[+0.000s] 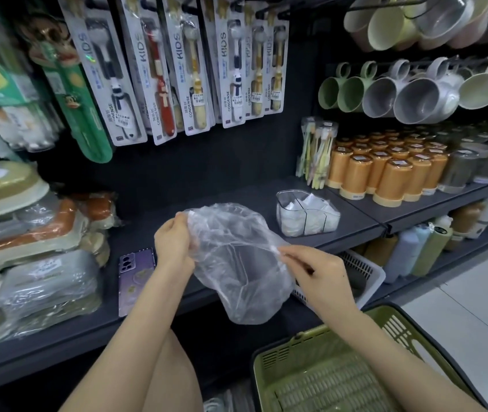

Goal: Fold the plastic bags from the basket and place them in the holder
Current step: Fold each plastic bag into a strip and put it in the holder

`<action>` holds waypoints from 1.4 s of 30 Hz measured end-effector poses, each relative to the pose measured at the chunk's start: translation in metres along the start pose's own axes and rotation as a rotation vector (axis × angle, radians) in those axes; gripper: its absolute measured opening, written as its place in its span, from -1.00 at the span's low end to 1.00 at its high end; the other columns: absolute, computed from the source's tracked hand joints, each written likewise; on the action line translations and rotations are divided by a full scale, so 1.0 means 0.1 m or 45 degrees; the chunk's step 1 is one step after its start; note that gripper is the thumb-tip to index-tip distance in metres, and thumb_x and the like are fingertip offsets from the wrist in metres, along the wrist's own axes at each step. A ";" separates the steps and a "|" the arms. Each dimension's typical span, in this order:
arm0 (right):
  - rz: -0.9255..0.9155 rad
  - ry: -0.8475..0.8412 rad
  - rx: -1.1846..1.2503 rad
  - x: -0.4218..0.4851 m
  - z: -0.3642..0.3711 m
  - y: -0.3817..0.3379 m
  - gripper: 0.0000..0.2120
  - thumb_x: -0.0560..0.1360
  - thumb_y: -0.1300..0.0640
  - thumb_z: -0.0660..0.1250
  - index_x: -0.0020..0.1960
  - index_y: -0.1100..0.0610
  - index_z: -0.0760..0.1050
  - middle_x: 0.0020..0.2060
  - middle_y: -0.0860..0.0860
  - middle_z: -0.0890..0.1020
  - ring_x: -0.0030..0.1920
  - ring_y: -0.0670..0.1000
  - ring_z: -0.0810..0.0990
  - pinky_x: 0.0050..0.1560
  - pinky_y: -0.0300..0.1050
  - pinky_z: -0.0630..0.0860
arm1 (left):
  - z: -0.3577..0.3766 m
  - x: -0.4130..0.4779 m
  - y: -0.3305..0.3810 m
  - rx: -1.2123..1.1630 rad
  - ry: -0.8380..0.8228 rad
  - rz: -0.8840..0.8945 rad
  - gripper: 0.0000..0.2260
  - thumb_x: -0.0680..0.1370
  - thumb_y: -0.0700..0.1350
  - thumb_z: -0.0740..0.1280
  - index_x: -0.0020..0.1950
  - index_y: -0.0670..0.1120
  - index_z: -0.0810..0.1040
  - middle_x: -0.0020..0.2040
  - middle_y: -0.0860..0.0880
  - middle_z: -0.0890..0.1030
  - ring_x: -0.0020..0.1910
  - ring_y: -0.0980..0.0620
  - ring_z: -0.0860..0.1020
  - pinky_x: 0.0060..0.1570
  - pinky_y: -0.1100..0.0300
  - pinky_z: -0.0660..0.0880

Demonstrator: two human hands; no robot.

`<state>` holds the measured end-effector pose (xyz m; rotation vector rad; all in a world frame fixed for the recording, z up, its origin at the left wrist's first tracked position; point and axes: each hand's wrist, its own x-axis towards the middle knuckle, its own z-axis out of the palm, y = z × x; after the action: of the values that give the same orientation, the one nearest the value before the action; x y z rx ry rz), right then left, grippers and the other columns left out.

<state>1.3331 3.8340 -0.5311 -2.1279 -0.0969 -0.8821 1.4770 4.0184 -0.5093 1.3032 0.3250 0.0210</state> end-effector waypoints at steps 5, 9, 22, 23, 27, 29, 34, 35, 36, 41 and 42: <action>0.311 -0.070 0.329 0.11 -0.25 -0.16 -0.86 0.46 0.23 0.42 -0.09 -0.01 0.62 -0.37 -0.23 0.64 -0.39 -0.24 0.52 -0.29 -0.42 0.41 | -0.20 0.11 0.18 -0.033 -0.032 -0.201 -0.90 0.50 -0.20 0.36 -0.22 -0.14 0.59 -0.23 -0.07 0.62 -0.24 -0.04 0.59 -0.06 0.07 0.55; 0.347 -0.024 0.425 0.17 -0.37 -0.26 -0.82 0.45 0.28 0.42 -0.25 0.03 0.63 -0.39 -0.04 0.67 -0.38 -0.19 0.55 -0.27 -0.37 0.48 | -0.41 0.30 0.23 0.023 -0.059 -0.301 -0.88 0.56 -0.14 0.30 -0.16 -0.12 0.55 -0.25 -0.05 0.59 -0.29 -0.02 0.56 -0.34 0.14 0.54; 0.074 -0.280 0.230 0.78 -0.37 -0.72 -0.60 0.52 -0.07 0.24 -0.42 0.10 0.47 -0.61 -0.15 0.33 -0.52 -0.18 0.31 -0.41 -0.31 0.23 | 0.13 -0.91 0.48 0.860 -0.964 0.927 -0.87 0.50 0.03 0.42 -0.05 0.00 0.63 -0.13 0.14 0.66 -0.10 0.21 0.60 -0.01 0.28 0.49; 0.089 -0.242 0.280 0.79 -0.38 -0.73 -0.65 0.56 -0.02 0.21 -0.29 0.11 0.57 -0.58 -0.16 0.42 -0.49 -0.20 0.39 -0.38 -0.35 0.29 | 0.16 -0.91 0.47 0.745 -0.922 0.901 -0.93 0.53 -0.07 0.41 -0.10 -0.06 0.63 -0.18 0.11 0.65 -0.16 0.19 0.58 -0.06 0.26 0.49; 0.139 -0.133 0.440 0.56 -0.47 -0.53 -0.75 0.57 -0.17 0.21 0.06 -0.08 0.58 -0.17 -0.07 0.66 -0.14 -0.15 0.59 -0.10 -0.29 0.49 | 0.18 -0.78 0.44 0.390 -0.648 0.699 -0.87 0.58 -0.13 0.33 -0.11 -0.16 0.59 -0.19 -0.13 0.62 -0.22 0.07 0.52 -0.13 0.14 0.45; 0.117 -0.182 0.411 0.36 -0.49 -0.39 -0.71 0.48 -0.23 0.26 0.10 -0.13 0.57 -0.05 -0.11 0.64 0.01 -0.11 0.60 0.02 -0.25 0.49 | 0.18 -0.72 0.44 0.297 -0.559 0.623 -0.85 0.59 -0.08 0.32 -0.10 -0.13 0.57 -0.19 -0.14 0.60 -0.21 0.00 0.50 -0.11 0.00 0.46; 0.071 -0.362 0.171 0.11 -0.41 -0.17 -0.50 0.30 -0.37 0.39 0.20 -0.33 0.42 0.14 -0.27 0.50 0.25 -0.12 0.45 0.25 -0.27 0.33 | 0.23 -0.65 0.47 -0.031 -0.484 0.320 -0.82 0.58 -0.12 0.34 -0.22 -0.08 0.51 -0.32 0.02 0.51 -0.30 0.05 0.45 -0.25 0.11 0.46; 0.067 -0.392 0.100 0.10 -0.38 -0.15 -0.47 0.27 -0.37 0.40 0.20 -0.36 0.40 0.15 -0.32 0.46 0.27 -0.15 0.41 0.27 -0.27 0.29 | 0.23 -0.64 0.47 -0.097 -0.496 0.262 -0.80 0.57 -0.13 0.35 -0.27 -0.06 0.49 -0.33 0.02 0.49 -0.32 0.05 0.43 -0.27 0.12 0.44; 0.060 -0.411 0.035 0.10 -0.33 -0.12 -0.46 0.25 -0.36 0.42 0.20 -0.37 0.38 0.14 -0.37 0.41 0.27 -0.19 0.36 0.28 -0.30 0.25 | 0.24 -0.62 0.47 -0.163 -0.513 0.206 -0.77 0.55 -0.15 0.36 -0.31 -0.04 0.47 -0.34 0.02 0.47 -0.33 0.05 0.42 -0.28 0.12 0.42; 0.007 -0.307 -0.042 0.13 -0.09 -0.06 -0.71 0.39 -0.09 0.43 0.05 -0.28 0.44 -0.02 -0.32 0.49 0.07 -0.25 0.37 0.14 -0.29 0.23 | 0.18 -0.46 0.50 -0.420 -0.708 0.010 -0.74 0.53 -0.12 0.38 -0.36 -0.03 0.46 -0.36 0.04 0.49 -0.37 0.05 0.47 -0.29 0.14 0.46; -0.008 -0.286 -0.044 0.14 -0.07 -0.03 -0.83 0.40 -0.09 0.39 -0.04 -0.25 0.48 -0.07 -0.30 0.53 0.01 -0.22 0.40 0.12 -0.24 0.24 | 0.14 -0.42 0.51 -0.451 -0.714 0.011 -0.78 0.52 -0.14 0.37 -0.32 -0.05 0.48 -0.33 0.01 0.52 -0.32 0.02 0.50 -0.23 0.11 0.48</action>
<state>1.3388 3.8282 -0.5170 -2.2539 -0.2047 -0.6496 1.4489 4.0106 -0.4487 0.9108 -0.1610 -0.2656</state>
